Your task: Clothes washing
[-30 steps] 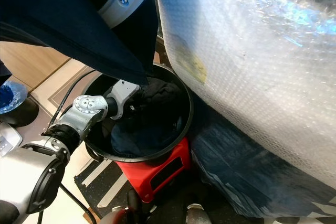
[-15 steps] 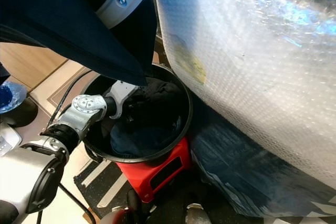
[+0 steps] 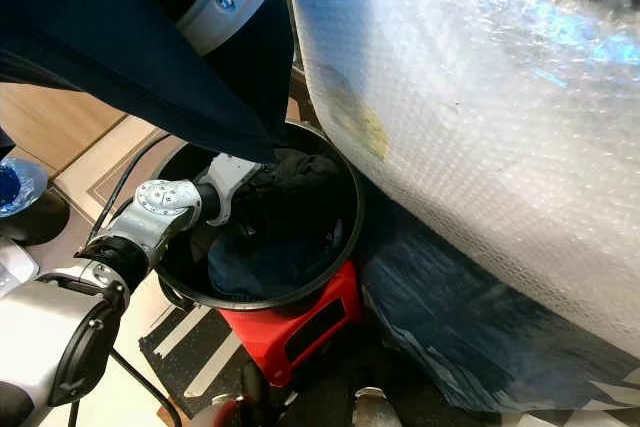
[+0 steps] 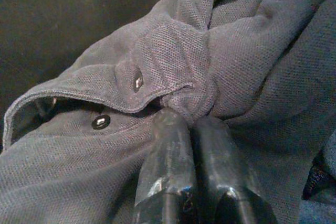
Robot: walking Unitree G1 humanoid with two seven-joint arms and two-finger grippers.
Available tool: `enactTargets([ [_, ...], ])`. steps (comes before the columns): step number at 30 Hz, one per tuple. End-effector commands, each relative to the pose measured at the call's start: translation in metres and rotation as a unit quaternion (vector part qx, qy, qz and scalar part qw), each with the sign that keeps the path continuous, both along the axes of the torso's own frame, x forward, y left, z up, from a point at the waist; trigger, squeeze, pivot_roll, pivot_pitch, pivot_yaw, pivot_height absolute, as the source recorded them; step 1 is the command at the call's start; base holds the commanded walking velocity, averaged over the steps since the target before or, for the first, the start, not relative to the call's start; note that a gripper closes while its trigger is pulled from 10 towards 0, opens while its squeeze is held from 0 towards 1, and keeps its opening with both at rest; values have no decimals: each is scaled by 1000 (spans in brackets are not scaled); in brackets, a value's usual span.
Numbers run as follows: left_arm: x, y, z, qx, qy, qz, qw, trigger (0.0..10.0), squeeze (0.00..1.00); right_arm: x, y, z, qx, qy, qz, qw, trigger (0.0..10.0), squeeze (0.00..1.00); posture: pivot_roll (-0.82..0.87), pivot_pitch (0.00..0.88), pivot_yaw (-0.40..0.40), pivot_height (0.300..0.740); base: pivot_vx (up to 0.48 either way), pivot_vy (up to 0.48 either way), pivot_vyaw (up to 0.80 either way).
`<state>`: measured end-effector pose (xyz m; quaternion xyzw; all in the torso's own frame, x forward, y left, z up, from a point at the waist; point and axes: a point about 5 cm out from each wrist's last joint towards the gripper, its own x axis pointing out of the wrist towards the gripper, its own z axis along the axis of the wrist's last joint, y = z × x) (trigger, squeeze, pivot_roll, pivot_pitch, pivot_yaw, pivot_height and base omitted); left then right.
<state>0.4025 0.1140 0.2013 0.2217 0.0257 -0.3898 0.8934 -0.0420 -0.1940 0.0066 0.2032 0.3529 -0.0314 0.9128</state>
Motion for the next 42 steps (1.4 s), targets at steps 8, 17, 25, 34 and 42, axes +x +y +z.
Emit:
enactTargets([
  [8,-7,-1,-9,6,-24,-40,999,0,0,3,-4,-8,1,16,0,1000,10000,0,-319,432,59,740,0,0,0],
  [17,-28,-25,-18,-20,-56,-160,985,10000,0,30,-9,-19,1,-2,23,1000,10000,0,-274,392,54,740,0,0,0],
  [25,-65,-36,-23,-80,-116,-241,960,10000,0,53,-14,-28,-4,-14,39,999,10000,0,-259,344,42,740,0,0,0],
  [34,-101,-30,0,-167,-149,-230,947,10000,0,85,-27,-36,-14,-31,62,998,10000,0,-230,292,18,740,0,0,0],
  [42,-120,-37,14,-198,-159,-208,945,10000,0,108,-30,-40,-16,-45,81,996,10000,0,-207,241,7,740,0,0,0],
])
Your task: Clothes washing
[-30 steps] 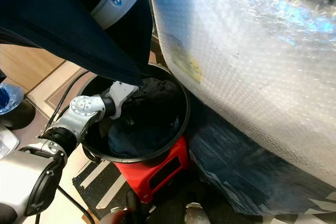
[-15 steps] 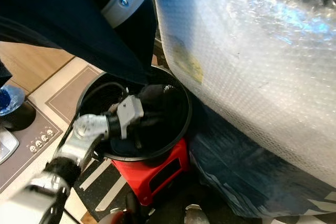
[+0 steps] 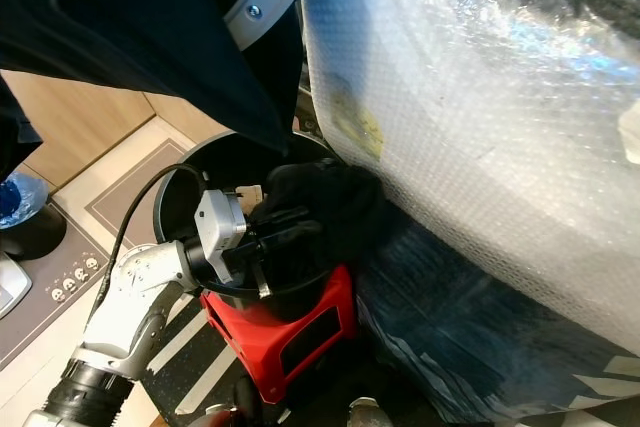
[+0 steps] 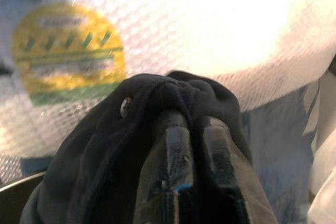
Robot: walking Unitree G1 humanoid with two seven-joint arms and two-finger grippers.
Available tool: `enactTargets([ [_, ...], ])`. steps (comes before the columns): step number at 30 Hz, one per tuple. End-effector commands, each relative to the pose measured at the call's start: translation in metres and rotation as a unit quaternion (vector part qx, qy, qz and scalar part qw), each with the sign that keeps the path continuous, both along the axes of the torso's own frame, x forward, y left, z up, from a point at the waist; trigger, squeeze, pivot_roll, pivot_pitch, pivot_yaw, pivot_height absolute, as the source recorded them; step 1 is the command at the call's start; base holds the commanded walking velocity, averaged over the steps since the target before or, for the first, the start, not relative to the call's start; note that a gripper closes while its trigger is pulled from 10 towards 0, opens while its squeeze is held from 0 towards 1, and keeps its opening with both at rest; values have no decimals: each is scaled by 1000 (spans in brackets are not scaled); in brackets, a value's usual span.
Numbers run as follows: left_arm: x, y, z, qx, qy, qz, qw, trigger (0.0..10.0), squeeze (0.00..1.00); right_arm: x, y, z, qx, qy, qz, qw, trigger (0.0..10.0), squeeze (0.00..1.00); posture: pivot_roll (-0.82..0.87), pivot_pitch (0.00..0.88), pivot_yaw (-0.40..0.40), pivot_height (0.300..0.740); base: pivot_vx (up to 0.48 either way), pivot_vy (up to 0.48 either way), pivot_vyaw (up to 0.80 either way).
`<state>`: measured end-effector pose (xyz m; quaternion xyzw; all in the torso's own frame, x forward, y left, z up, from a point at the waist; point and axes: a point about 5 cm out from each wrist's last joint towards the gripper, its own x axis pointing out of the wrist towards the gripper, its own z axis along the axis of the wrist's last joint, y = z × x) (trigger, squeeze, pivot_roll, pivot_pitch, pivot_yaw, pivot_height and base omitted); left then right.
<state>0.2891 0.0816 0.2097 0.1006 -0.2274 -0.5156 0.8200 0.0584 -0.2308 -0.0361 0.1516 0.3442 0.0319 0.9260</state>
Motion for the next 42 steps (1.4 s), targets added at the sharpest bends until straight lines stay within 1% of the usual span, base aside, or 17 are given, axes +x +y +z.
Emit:
enactTargets([
  [1,-9,-8,7,-9,-15,-11,1000,10000,0,13,6,1,12,-23,13,1000,10000,0,-191,222,4,740,0,0,0],
  [4,-11,-13,9,-13,-9,-7,1000,10000,0,23,7,-2,15,-26,24,999,10000,0,-177,204,2,740,0,0,0],
  [5,-14,-17,12,-15,-8,-4,1000,10000,0,29,8,-4,14,-27,38,999,10000,0,-171,193,0,740,0,0,0],
  [14,-17,-18,14,-14,-4,1,1000,10000,0,32,8,-6,14,-28,43,999,10000,0,-171,193,0,740,0,0,0],
  [15,-21,-24,18,-28,2,-5,1000,10000,0,43,9,-8,14,-34,56,998,10000,0,-129,132,-6,740,0,0,0],
  [16,-27,-33,23,-43,9,-13,999,10000,0,61,9,-9,13,-41,72,996,10000,0,-120,118,-7,740,0,0,0],
  [17,-28,-35,24,-46,10,-15,999,10000,0,66,9,-10,13,-43,76,996,10000,0,-120,118,-7,740,0,0,0],
  [20,-29,-35,24,-45,11,-14,999,10000,0,67,9,-10,12,-43,77,996,10000,0,-120,118,-7,740,0,0,0],
  [21,-29,-38,24,-49,16,-14,999,10000,0,74,10,-9,12,-49,82,995,10000,0,-102,70,-5,740,0,0,0],
  [24,-28,-42,25,-56,21,-13,998,10000,0,91,11,-8,11,-59,91,994,10000,0,-94,50,-2,740,0,0,0],
  [32,-29,-43,26,-55,27,-8,998,10000,0,94,10,-12,12,-62,95,993,10000,0,-94,50,-2,740,0,0,0],
  [33,-28,-43,27,-55,26,-6,998,10000,0,99,11,-12,10,-64,98,993,10000,0,-86,18,-1,740,0,0,0],
  [34,-24,-41,29,-56,21,1,998,10000,0,110,11,-8,9,-78,102,992,10000,0,-79,0,1,740,0,0,0],
  [35,-24,-41,29,-56,21,1,998,10000,0,110,11,-8,9,-78,102,992,10000,0,-79,0,1,740,0,0,0],
  [36,-23,-40,29,-57,18,6,998,10000,0,114,11,-6,9,-84,105,991,10000,0,-78,0,0,740,0,0,0],
  [39,-22,-40,29,-56,19,7,998,10000,0,114,11,-6,9,-85,107,991,10000,0,-78,0,0,740,0,0,0],
  [42,-18,-39,29,-58,20,15,998,10000,0,114,7,-2,10,-99,117,988,10000,0,-87,0,0,740,0,0,0],
])
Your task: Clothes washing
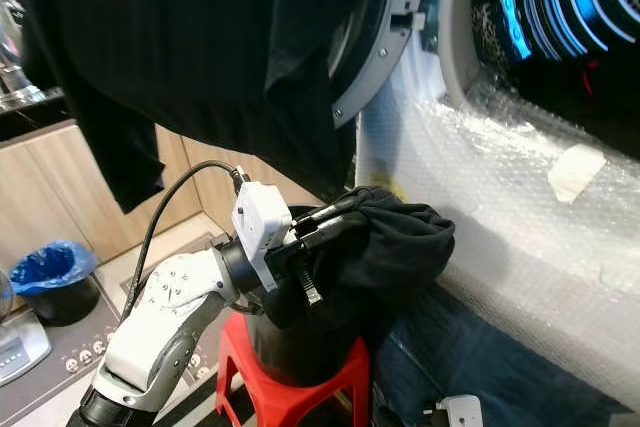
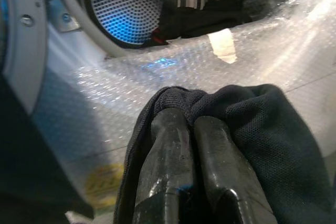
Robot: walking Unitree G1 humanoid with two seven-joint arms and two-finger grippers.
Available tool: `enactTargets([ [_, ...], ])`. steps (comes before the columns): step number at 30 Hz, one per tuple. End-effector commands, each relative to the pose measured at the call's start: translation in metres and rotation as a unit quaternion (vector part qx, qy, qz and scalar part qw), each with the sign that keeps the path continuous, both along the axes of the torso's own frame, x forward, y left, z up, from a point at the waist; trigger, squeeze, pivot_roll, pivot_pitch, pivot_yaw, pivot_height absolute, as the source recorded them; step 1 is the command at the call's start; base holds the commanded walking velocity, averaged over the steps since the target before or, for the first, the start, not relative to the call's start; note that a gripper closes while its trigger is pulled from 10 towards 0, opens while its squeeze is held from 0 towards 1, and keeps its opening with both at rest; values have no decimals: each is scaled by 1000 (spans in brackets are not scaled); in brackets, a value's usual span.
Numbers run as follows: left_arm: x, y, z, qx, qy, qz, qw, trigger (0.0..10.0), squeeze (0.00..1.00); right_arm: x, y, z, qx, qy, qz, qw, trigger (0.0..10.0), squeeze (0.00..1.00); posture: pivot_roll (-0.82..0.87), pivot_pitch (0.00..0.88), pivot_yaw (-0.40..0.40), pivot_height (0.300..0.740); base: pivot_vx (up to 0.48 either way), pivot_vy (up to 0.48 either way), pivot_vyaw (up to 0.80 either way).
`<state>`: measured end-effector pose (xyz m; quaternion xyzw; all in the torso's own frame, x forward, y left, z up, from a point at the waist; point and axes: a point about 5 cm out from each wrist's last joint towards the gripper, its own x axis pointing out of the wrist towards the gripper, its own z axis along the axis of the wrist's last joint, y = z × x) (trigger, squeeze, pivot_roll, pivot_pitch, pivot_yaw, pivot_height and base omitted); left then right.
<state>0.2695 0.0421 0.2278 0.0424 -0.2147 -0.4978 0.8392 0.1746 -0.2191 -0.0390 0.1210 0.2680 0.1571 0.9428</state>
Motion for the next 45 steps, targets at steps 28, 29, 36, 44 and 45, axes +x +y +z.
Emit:
enactTargets([
  [28,10,-6,8,-30,-26,13,999,10000,0,5,-9,33,18,-52,112,992,10000,0,-110,0,-5,740,0,0,0],
  [29,10,-6,8,-30,-26,14,999,10000,0,6,-10,34,18,-54,116,992,10000,0,-110,0,-5,740,0,0,0],
  [36,11,-6,8,-31,-26,14,999,10000,0,5,-10,35,20,-51,117,992,10000,0,-110,0,-5,740,0,0,0],
  [44,19,8,-7,-33,-9,61,998,10000,0,1,-2,90,106,-86,235,962,10000,1000,-109,0,-26,740,0,0,0],
  [45,20,8,-8,-32,-9,63,997,10000,0,1,-1,93,104,-90,242,960,10000,1000,-110,0,-26,740,0,0,0],
])
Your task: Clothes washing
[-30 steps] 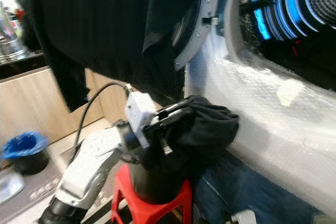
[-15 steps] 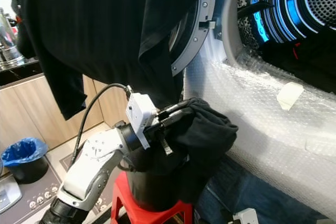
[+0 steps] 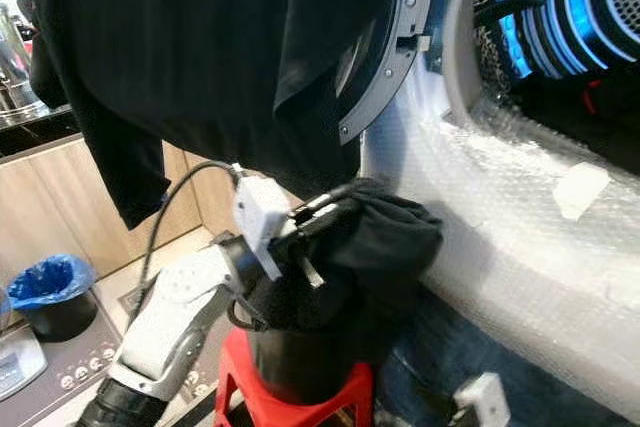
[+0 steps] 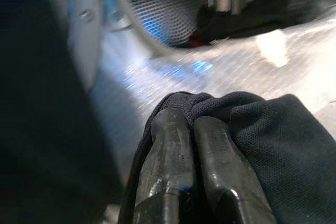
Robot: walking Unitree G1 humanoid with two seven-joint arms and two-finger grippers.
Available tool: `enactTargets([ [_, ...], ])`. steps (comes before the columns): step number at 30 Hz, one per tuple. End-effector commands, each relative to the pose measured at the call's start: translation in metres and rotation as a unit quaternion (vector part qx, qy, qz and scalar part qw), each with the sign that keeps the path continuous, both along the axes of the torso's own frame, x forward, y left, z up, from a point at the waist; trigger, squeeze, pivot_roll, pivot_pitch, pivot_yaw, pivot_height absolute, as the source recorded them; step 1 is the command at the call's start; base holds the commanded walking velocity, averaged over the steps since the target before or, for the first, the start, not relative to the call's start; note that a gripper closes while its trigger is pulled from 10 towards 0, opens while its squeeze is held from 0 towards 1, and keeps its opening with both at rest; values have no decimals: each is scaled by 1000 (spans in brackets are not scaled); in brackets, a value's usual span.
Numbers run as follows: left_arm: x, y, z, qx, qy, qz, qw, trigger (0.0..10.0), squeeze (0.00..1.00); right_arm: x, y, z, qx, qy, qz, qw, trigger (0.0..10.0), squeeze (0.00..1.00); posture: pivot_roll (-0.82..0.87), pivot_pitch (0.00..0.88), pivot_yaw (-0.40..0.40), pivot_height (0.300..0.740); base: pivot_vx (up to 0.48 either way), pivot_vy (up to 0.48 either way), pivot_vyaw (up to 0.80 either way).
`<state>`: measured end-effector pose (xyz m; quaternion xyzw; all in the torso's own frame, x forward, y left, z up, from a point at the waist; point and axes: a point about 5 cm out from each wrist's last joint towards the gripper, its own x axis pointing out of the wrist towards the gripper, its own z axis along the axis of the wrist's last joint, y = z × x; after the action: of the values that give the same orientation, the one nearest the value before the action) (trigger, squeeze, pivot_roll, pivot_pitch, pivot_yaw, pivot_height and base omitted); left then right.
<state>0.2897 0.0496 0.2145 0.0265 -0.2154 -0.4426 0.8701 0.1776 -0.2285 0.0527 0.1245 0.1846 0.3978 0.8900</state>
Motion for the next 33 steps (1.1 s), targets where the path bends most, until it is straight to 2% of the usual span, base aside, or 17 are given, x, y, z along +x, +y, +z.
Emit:
enactTargets([
  [1,0,0,5,-4,-20,6,1000,10000,0,-1,9,5,14,-3,23,1000,10000,1000,-110,0,-26,740,0,0,0],
  [3,2,-1,4,-3,-19,7,1000,10000,0,3,10,13,25,-10,23,999,10000,992,-114,0,-23,740,0,0,0],
  [4,2,-2,3,-2,-19,7,1000,10000,0,4,11,17,28,-15,29,999,10000,0,-120,0,-17,740,0,0,0],
  [11,3,-5,1,-3,-19,3,1000,10000,0,3,14,32,31,-19,50,998,10000,0,-128,0,-13,740,0,0,0],
  [13,10,-15,4,-2,-26,11,1000,10000,0,21,26,46,29,-67,15,997,10000,0,-129,0,-12,740,0,0,0],
  [15,11,-16,4,-2,-27,11,1000,10000,0,22,27,47,31,-68,13,997,10000,0,-129,0,-12,740,0,0,0],
  [19,22,-23,7,-5,-20,39,999,10000,0,39,34,52,9,-121,-73,990,10000,0,-131,0,-9,740,0,0,0],
  [29,34,-29,7,-16,2,67,998,10000,0,43,49,54,19,-140,-109,984,10000,0,-135,0,3,740,0,0,0],
  [33,39,-39,9,-27,12,75,997,10000,0,49,55,56,15,-158,-151,976,10000,0,-148,0,15,740,0,0,0],
])
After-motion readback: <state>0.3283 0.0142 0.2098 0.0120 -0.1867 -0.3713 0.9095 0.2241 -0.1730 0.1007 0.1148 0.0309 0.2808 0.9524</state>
